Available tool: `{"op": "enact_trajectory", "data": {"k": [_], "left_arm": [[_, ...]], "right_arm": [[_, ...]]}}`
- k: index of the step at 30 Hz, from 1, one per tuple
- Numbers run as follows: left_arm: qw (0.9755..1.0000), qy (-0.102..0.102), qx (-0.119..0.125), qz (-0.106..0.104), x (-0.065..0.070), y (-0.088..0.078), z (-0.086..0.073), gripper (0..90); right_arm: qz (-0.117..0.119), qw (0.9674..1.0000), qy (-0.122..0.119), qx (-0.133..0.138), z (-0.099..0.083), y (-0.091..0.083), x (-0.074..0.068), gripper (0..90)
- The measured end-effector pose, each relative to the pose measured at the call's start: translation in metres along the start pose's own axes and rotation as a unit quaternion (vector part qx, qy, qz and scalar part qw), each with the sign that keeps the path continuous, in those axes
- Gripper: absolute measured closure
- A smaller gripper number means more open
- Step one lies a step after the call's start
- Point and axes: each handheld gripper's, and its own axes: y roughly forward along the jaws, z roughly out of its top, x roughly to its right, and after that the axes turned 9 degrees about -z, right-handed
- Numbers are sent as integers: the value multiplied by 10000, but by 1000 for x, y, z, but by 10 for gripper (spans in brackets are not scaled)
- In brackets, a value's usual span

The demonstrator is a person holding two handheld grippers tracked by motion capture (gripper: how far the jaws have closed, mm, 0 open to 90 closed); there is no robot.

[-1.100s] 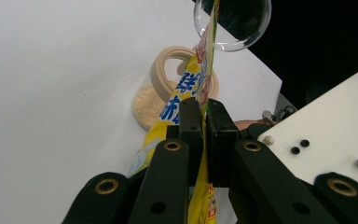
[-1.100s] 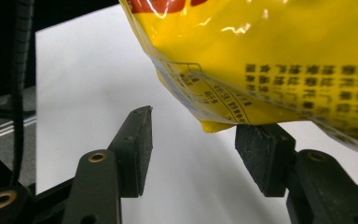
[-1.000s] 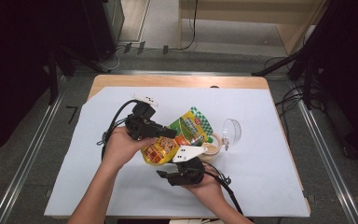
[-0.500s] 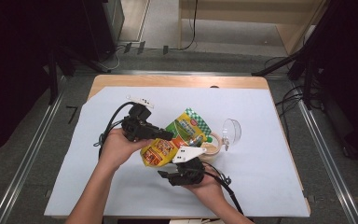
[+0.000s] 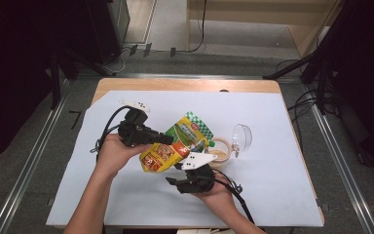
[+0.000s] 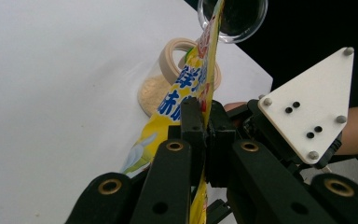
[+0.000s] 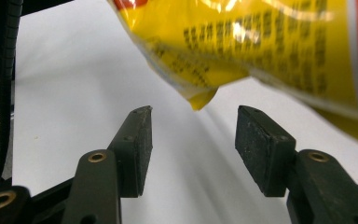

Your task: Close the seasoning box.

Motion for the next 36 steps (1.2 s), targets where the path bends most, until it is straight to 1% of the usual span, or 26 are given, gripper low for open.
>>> {"op": "enact_trajectory", "data": {"k": [2,4,6,8,11,14,17,20,21,23,24,26,27,28,30,33,36], "left_arm": [[10000,1,32,17,0,-3,0,889],[9999,23,102,40,-2,-6,-1,889],[9998,2,202,66,-4,-10,-1,889],[9994,-59,305,143,-7,-15,-3,889],[9987,-91,427,280,-13,-19,-5,889],[9972,-188,616,368,-23,-22,-7,890],[9963,-184,709,449,-31,-21,-7,890],[9953,-195,786,531,-38,-20,-8,890],[9948,-209,828,563,-40,-19,-8,890],[9932,-303,938,619,-46,-18,-9,889],[9928,-346,952,646,-50,-16,-10,890],[9927,-341,920,701,-54,-15,-11,891],[9925,-394,912,719,-56,-13,-12,891],[9923,-405,903,741,-59,-13,-13,891],[9918,-450,989,672,-61,-13,-14,891],[9922,-409,985,643,-61,-13,-15,891],[9921,-422,1010,607,-62,-15,-17,891]], "right_arm": [[-1,10000,-21,-6,0,0,0,475],[3,10000,-17,-3,0,0,0,475],[4,10000,-26,10,0,0,0,475],[-9,10000,-43,39,0,-1,0,475],[-20,10000,-41,50,0,-1,0,475],[-30,10000,-38,36,-1,-3,0,475],[-55,10000,14,26,-2,-4,0,475],[-85,10000,2,35,-3,-5,2,475],[-88,9999,51,7,-4,-6,2,475],[-103,9999,54,22,-5,-7,2,475],[-115,9999,67,12,-5,-8,3,475],[-129,9999,79,-2,-6,-8,3,475],[-135,9999,79,-3,-6,-9,4,475],[-143,9999,80,-4,-7,-9,4,475],[-161,9998,97,-1,-7,-10,4,475],[-173,9998,100,-5,-8,-10,5,475],[-145,9998,115,-4,-7,-9,5,475]]}}
